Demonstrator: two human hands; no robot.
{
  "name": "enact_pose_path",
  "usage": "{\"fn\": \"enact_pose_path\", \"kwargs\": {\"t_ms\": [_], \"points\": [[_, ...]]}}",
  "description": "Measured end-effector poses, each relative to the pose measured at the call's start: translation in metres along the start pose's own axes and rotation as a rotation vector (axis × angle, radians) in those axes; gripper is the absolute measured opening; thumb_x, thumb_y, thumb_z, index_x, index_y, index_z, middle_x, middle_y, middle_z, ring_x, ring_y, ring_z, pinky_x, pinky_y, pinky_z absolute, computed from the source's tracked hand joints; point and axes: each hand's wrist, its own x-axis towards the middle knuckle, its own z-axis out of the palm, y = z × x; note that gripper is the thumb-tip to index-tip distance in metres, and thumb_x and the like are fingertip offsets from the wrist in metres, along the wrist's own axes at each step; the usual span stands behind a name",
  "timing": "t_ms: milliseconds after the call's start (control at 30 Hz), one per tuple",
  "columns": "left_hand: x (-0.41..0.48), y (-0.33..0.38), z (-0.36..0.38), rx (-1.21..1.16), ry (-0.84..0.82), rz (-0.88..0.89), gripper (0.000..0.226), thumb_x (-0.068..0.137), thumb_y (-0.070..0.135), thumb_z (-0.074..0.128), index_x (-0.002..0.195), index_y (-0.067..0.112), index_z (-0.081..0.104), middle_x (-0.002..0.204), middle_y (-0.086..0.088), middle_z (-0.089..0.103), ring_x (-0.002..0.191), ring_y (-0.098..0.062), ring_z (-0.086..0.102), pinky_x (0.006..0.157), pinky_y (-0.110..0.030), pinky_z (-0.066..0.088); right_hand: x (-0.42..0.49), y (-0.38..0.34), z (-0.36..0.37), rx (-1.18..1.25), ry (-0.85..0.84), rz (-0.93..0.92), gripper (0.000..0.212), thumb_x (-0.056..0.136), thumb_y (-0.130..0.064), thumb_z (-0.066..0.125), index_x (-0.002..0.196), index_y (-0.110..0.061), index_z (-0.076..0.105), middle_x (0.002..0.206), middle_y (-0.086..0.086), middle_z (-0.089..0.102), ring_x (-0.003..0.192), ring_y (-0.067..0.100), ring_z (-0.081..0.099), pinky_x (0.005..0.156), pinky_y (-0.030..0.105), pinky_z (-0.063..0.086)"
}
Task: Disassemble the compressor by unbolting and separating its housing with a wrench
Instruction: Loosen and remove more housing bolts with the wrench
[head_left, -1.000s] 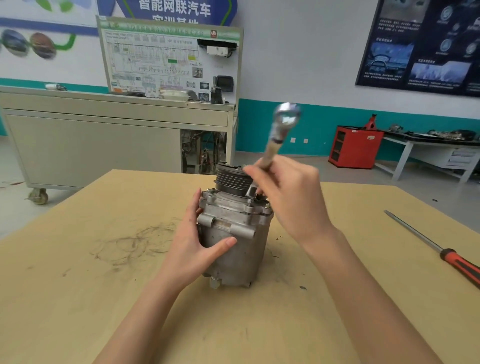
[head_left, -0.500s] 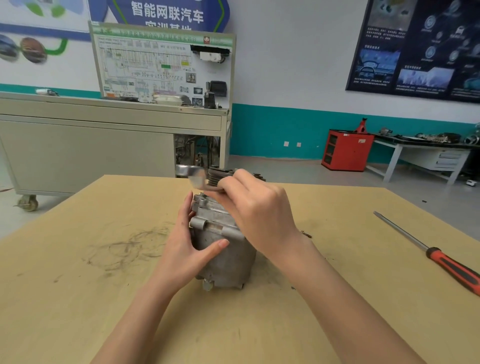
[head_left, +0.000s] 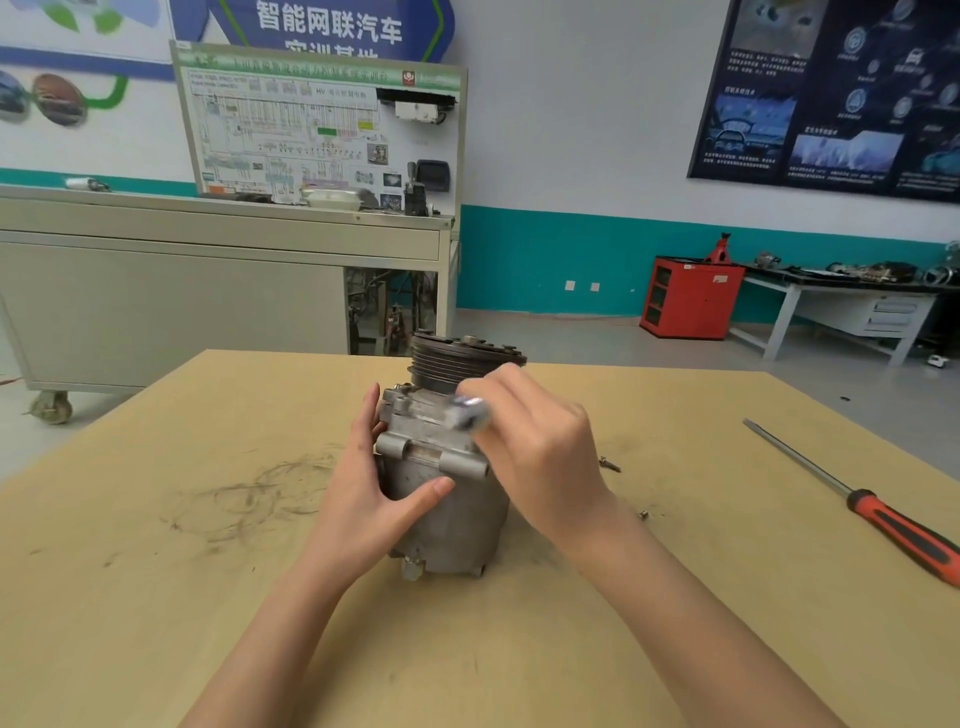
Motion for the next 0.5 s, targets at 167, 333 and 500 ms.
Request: {"fn": "enact_pose_path", "kwargs": {"t_ms": [167,333,500], "points": [[0.000,0.003,-0.001,-0.016,-0.011,-0.009,0.106,0.059,0.059,0.074,0.140,0.058,0.006,0.133,0.037,0.030,0.128,0.015,0.033,0.096,0.002,0.026,-0.018,0.032,-0.004,0.796,0.146,0.950,0.027,0.099,-0.014,0.046,0.081,-0.006,0.064,0.067,0.003,0.070,0.057,0.016,0.067,0.057,0.024,0.055],[-0.001,0.005,-0.001,-0.012,-0.009,0.002,0.104,0.056,0.060,0.071,0.138,0.058,0.007,0.131,0.041,0.027,0.119,0.030,0.029,0.093,0.006,0.025,-0.031,0.047,0.004,1.236,0.235,1.385,0.027,0.098,-0.013,0.044,0.081,0.000,0.061,0.067,0.010,0.069,0.055,0.016,0.065,0.056,0.020,0.054],[0.000,0.004,-0.002,-0.001,-0.023,-0.004,0.106,0.059,0.059,0.077,0.137,0.061,0.006,0.133,0.040,0.027,0.123,0.026,0.028,0.095,0.004,0.025,-0.013,0.037,-0.009,0.798,0.095,0.864,0.021,0.092,-0.026,0.054,0.084,-0.011,0.068,0.074,0.005,0.072,0.065,0.019,0.070,0.061,0.025,0.056]]}}
